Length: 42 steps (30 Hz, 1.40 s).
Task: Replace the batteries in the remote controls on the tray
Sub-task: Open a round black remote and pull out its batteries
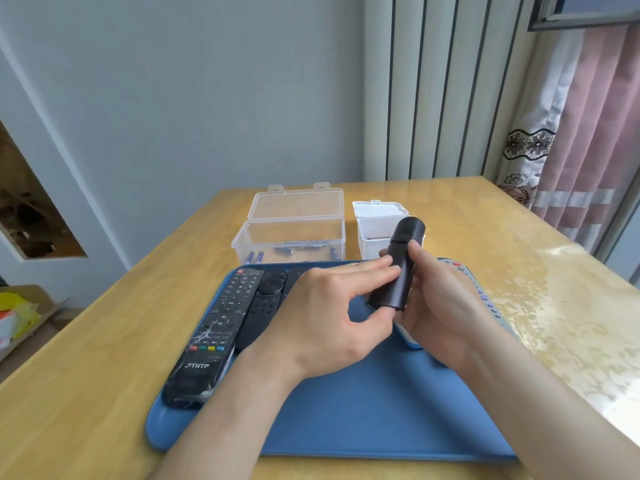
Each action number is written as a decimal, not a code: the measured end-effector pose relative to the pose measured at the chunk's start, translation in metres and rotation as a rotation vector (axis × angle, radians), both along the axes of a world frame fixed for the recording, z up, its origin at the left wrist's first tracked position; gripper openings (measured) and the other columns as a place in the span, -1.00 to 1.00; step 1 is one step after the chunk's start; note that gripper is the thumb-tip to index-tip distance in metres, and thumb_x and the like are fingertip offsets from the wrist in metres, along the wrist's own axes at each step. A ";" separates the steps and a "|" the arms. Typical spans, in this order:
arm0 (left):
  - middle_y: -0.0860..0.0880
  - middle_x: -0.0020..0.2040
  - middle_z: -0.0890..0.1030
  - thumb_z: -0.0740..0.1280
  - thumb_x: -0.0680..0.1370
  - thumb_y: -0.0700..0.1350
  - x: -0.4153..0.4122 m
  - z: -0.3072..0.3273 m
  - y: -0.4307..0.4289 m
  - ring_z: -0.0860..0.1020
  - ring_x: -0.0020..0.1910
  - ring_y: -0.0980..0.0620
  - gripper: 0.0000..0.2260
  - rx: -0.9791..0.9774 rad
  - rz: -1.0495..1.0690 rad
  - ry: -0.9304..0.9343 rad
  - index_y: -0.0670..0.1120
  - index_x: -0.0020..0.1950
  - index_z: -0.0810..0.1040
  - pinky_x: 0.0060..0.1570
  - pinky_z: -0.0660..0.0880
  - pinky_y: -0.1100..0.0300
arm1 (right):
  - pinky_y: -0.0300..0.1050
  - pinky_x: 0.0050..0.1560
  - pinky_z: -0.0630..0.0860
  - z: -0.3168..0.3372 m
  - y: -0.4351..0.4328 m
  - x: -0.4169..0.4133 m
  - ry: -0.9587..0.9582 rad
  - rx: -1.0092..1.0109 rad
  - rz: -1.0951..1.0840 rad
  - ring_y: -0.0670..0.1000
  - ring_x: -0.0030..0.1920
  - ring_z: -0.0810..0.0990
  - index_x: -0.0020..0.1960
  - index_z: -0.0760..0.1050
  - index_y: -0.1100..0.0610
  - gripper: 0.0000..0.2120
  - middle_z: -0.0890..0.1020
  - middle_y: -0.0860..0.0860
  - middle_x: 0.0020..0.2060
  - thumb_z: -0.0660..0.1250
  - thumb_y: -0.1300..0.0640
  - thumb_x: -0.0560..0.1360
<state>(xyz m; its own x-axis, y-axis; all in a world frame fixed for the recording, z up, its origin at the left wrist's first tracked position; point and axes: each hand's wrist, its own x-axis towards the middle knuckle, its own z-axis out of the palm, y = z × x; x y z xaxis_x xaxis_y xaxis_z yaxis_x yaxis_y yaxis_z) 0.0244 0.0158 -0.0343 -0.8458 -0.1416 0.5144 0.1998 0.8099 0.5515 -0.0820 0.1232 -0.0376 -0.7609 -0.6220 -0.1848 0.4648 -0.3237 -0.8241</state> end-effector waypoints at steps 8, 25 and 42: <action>0.07 0.27 0.58 0.41 0.46 -0.07 -0.001 0.000 0.004 0.48 0.28 0.29 -0.65 -0.022 -0.040 0.065 -0.03 0.24 0.61 0.33 0.39 0.25 | -0.17 -0.40 0.56 0.000 0.001 -0.003 -0.030 0.050 -0.084 0.04 -0.12 0.66 0.18 0.55 0.21 -0.56 0.66 0.11 0.00 0.13 -0.12 0.63; 0.11 -0.17 0.63 0.25 0.53 -0.10 0.007 0.014 -0.026 0.53 -0.17 0.12 -0.78 0.095 -0.021 -0.583 0.16 -0.03 0.66 -0.03 0.49 0.14 | -0.18 -0.37 0.44 0.001 0.000 0.001 0.004 -0.115 0.080 -0.01 -0.39 0.49 0.30 0.49 0.25 -0.48 0.50 0.06 -0.34 0.09 -0.15 0.63; 0.13 -0.09 0.53 0.46 0.38 -0.25 0.002 0.013 0.014 0.52 -0.04 0.09 -0.73 -0.103 -0.044 0.042 -0.02 -0.01 0.48 -0.04 0.45 0.36 | -0.07 -0.26 0.42 0.000 -0.002 0.002 0.007 -0.052 0.072 0.13 -0.17 0.42 0.09 0.63 0.17 -0.52 0.56 0.11 -0.20 0.19 -0.21 0.57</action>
